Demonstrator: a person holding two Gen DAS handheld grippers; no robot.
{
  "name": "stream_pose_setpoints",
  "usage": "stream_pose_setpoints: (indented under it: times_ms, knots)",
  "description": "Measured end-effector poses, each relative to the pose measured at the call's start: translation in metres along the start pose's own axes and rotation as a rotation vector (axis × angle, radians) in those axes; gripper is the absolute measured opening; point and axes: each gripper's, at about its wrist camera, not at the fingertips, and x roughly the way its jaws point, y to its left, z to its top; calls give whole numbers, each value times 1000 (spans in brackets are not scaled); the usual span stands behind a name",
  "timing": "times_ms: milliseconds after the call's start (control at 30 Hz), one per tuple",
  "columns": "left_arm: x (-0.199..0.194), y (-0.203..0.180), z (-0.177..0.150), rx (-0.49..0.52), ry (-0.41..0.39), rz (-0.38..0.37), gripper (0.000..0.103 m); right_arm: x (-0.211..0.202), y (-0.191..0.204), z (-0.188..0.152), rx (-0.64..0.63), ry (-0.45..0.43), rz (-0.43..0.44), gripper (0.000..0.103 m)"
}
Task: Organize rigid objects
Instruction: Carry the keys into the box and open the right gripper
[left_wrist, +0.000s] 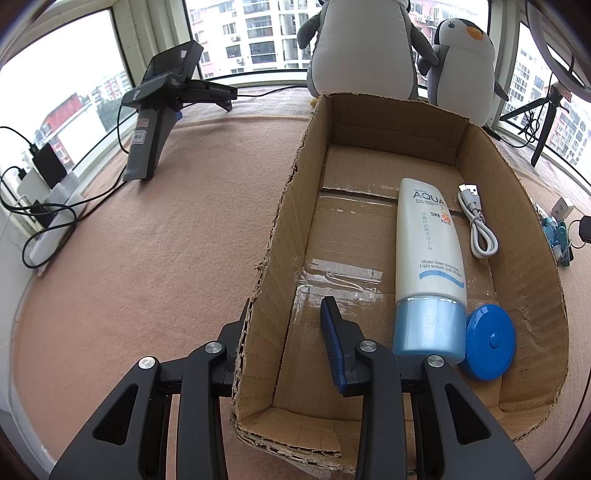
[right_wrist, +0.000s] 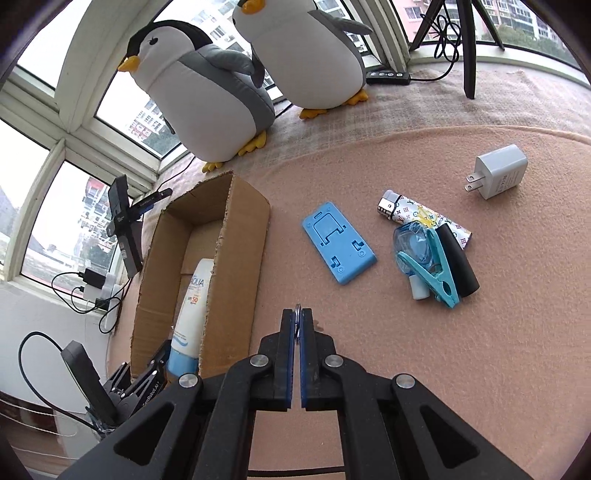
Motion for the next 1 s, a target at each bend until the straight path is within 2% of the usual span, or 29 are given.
stream_pose_setpoints:
  times_ms: [267, 400, 533, 700, 1000]
  knots:
    - [0, 0, 1, -1, -1, 0, 32, -19, 62, 3, -144, -43, 55, 2]
    - [1, 0, 1, -1, -1, -1, 32, -11, 91, -1, -225, -19, 76, 2]
    - [1, 0, 1, -1, -1, -1, 32, 6, 115, -8, -312, 11, 51, 2]
    - [1, -1, 3, -4, -2, -2, 32, 27, 127, -15, -370, 54, 20, 2]
    - [1, 0, 2, -4, -2, -2, 32, 43, 132, -21, -432, 63, -42, 2]
